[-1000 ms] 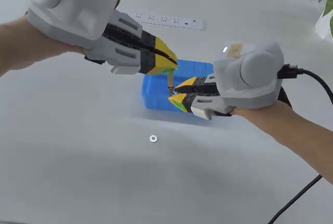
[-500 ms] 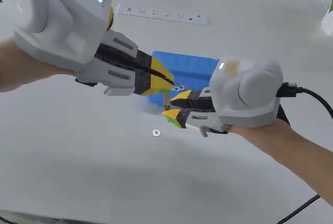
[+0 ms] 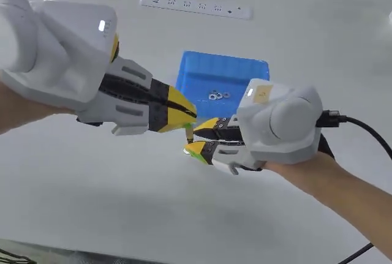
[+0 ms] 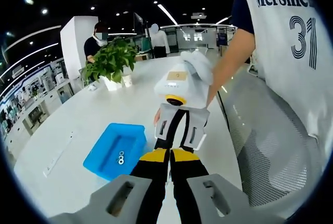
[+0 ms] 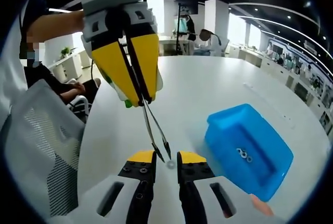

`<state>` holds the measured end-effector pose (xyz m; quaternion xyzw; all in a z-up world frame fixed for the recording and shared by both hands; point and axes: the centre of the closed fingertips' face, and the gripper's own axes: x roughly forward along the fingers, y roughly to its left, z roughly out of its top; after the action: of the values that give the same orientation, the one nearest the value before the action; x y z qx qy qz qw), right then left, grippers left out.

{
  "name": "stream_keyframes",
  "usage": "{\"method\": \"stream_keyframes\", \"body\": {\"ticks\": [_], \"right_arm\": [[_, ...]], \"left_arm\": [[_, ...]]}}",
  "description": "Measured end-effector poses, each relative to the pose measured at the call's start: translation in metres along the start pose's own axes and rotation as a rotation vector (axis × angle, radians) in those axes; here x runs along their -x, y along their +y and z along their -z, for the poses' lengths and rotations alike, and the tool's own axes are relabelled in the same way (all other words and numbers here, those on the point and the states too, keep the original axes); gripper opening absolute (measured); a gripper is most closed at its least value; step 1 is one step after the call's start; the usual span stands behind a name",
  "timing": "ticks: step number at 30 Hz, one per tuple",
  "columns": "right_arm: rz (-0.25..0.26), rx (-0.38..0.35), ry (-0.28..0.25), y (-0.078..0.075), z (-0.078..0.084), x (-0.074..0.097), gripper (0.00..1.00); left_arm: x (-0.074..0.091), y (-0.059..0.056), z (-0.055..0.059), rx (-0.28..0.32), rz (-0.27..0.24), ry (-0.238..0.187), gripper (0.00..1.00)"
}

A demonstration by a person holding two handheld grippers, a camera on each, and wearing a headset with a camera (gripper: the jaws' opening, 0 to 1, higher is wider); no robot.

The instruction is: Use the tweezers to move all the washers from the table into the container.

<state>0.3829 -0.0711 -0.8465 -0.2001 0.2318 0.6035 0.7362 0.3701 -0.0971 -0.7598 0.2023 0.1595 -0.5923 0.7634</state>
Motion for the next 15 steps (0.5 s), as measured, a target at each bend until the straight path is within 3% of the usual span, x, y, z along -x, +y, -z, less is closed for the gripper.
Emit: {"method": "stream_keyframes", "body": {"ticks": [5, 15], "right_arm": [[-0.007, 0.047, 0.023, 0.0040, 0.0038, -0.0047, 0.17], [-0.003, 0.016, 0.015, -0.0019, 0.0060, -0.0097, 0.17]], "left_arm": [[-0.0018, -0.0014, 0.0029, 0.000, 0.007, 0.004, 0.05], [-0.0066, 0.0010, 0.0071, 0.003, 0.004, -0.002, 0.05]]}}
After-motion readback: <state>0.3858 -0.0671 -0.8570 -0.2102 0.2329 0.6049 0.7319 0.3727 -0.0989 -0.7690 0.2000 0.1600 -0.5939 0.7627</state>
